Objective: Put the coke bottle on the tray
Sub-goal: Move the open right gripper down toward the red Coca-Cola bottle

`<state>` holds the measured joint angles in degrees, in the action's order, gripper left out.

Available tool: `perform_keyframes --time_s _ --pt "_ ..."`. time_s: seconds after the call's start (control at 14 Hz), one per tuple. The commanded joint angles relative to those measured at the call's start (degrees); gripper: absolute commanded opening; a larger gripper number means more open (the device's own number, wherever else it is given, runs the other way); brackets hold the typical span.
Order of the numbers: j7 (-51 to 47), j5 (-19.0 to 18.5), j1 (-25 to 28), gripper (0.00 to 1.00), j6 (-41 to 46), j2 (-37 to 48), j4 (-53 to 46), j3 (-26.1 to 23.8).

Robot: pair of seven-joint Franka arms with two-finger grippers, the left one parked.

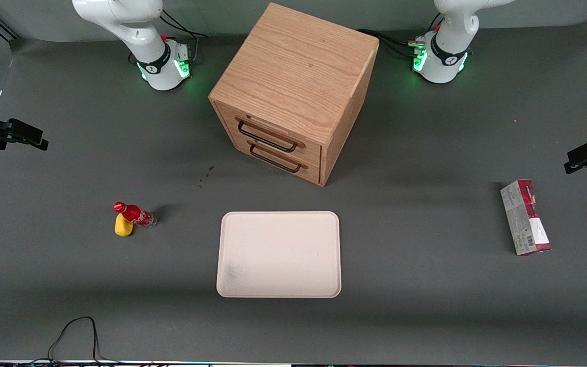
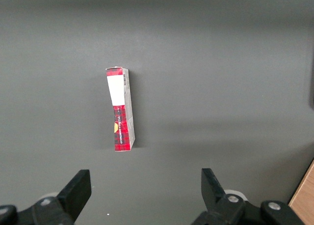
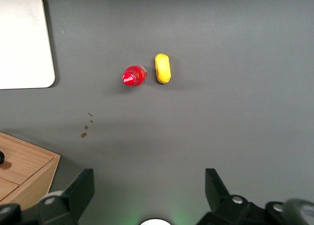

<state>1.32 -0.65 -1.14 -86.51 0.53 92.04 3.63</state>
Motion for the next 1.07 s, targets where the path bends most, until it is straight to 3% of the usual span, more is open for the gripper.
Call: perform_keyframes --time_s 0.0,0.57,0.79,1.0 --pt "1.23 -0.14 1.05 1.00 0.99 -0.35 -0.99 0.95" --pt "1.58 0.13 1.05 1.00 -0.32 1.66 1.47 1.12" --pt "3.51 0.39 1.49 1.00 -7.86 6.41 9.10 1.21" --pt "3.51 0.74 2.81 1.00 -10.51 5.28 9.38 1.12"
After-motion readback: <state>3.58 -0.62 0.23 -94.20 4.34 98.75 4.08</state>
